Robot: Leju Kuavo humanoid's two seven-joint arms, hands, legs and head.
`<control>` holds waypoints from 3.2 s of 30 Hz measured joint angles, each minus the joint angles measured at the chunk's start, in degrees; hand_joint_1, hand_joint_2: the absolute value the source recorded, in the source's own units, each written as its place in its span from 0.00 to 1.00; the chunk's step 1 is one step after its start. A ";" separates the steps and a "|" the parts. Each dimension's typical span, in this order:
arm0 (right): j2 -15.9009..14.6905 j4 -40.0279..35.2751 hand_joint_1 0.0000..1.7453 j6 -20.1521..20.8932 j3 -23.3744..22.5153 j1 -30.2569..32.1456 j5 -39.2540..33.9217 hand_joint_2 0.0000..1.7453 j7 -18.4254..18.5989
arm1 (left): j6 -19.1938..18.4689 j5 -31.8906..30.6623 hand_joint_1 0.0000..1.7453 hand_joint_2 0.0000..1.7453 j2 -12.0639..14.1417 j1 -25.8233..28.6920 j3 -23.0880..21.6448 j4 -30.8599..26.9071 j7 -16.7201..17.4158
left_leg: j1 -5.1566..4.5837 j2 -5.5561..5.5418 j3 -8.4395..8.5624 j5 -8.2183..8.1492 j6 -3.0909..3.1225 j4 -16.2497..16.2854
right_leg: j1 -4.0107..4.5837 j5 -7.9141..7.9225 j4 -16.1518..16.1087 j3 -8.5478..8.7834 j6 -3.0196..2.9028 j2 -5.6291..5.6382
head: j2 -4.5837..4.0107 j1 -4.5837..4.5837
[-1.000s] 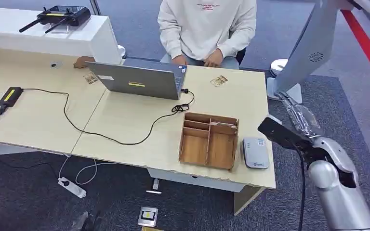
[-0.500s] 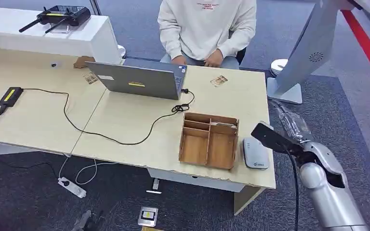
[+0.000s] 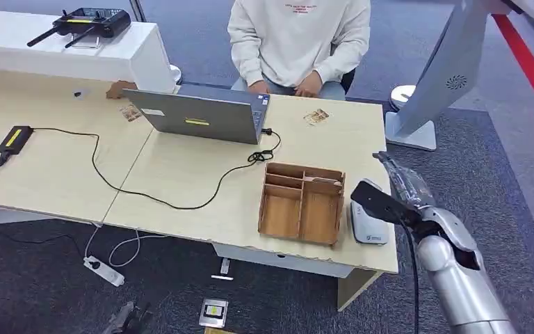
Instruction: Pass the card to the sensor for recognition and then transmit it.
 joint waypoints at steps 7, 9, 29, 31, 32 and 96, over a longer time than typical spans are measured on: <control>1.64 1.66 0.00 -0.46 0.70 -1.94 1.29 1.00 -1.49 | 0.11 0.63 0.00 0.00 0.00 0.02 -0.68 0.00 -0.26 | 0.00 0.00 0.00 0.00 0.00 -0.01 | 0.00 0.00 0.01 0.00 0.00 0.00 | 0.00 0.02; 2.19 2.27 0.00 -0.50 1.09 -2.78 1.66 1.00 -1.77 | 0.31 0.81 0.00 0.00 0.00 0.02 -0.74 0.00 -0.39 | 0.00 0.01 0.01 0.00 0.00 0.00 | 0.00 0.00 0.01 0.01 0.00 0.00 | 0.00 0.02; 7.85 8.92 0.00 -1.20 3.54 -8.53 2.10 1.00 -6.12 | 1.09 3.89 0.00 0.00 0.02 1.31 -1.16 0.00 -1.59 | 0.01 0.00 0.00 0.00 0.00 -0.01 | 0.01 0.00 0.01 0.00 0.00 0.00 | 0.00 0.02; 8.24 9.61 0.00 -1.51 3.82 -8.62 2.05 1.00 -6.67 | 1.11 4.33 0.00 0.00 0.09 1.56 -1.18 0.00 -1.75 | 0.01 0.00 0.00 0.00 0.00 -0.01 | 0.01 0.00 0.01 0.00 0.00 0.00 | 0.00 0.02; 8.39 9.99 0.00 -1.66 3.98 -8.65 2.05 1.00 -6.86 | 1.11 4.41 0.00 0.00 0.13 1.68 -1.16 0.00 -1.83 | 0.01 0.00 0.00 0.00 0.00 -0.01 | 0.01 0.00 0.01 0.00 0.00 0.00 | 0.00 0.00; 10.82 23.41 1.00 -12.04 6.91 -9.48 2.58 1.00 -10.12 | 0.55 8.44 0.00 0.00 2.25 2.01 -4.48 0.02 -2.73 | 0.01 0.01 0.02 0.01 -0.01 -0.01 | 0.01 0.00 0.01 -0.01 0.00 0.00 | 0.00 0.02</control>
